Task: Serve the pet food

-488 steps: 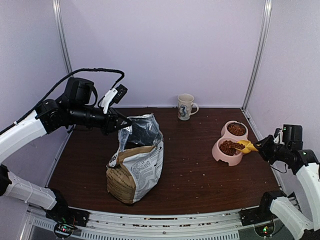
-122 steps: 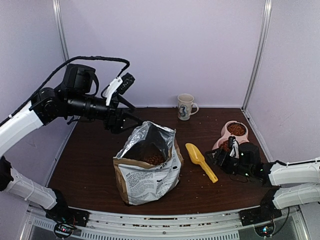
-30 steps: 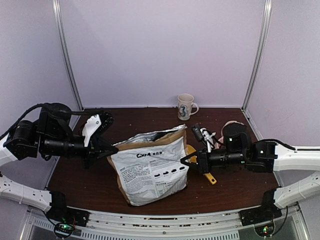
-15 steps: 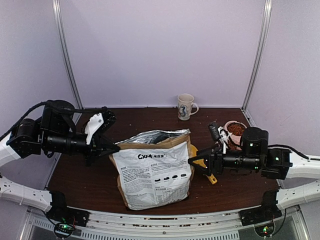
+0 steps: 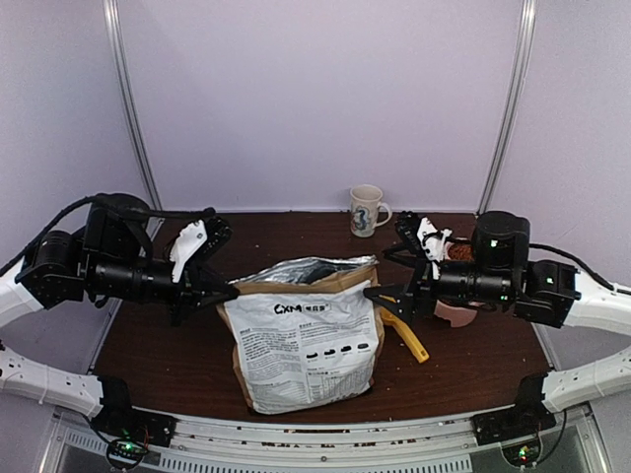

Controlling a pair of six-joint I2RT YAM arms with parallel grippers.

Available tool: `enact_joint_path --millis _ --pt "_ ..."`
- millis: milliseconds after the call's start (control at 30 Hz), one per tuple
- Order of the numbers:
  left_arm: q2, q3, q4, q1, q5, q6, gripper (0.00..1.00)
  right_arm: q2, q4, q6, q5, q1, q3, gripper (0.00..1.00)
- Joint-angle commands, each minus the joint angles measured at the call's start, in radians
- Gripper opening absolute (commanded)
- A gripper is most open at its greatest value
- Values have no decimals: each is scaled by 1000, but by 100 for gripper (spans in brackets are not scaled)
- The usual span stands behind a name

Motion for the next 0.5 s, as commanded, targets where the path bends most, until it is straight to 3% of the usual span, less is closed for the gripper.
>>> enact_joint_path --millis 0,300,400,467 --pt "6 64 102 19 1 20 0 41 -43 -189 -76 -28 58 89" --pt "32 100 78 48 33 51 0 177 -27 -200 -254 -54 137 85" --pt "25 120 50 63 14 68 0 201 -89 -194 -276 -55 178 72" --pt "10 129 28 76 -8 83 0 190 -111 -181 -279 -54 180 53"
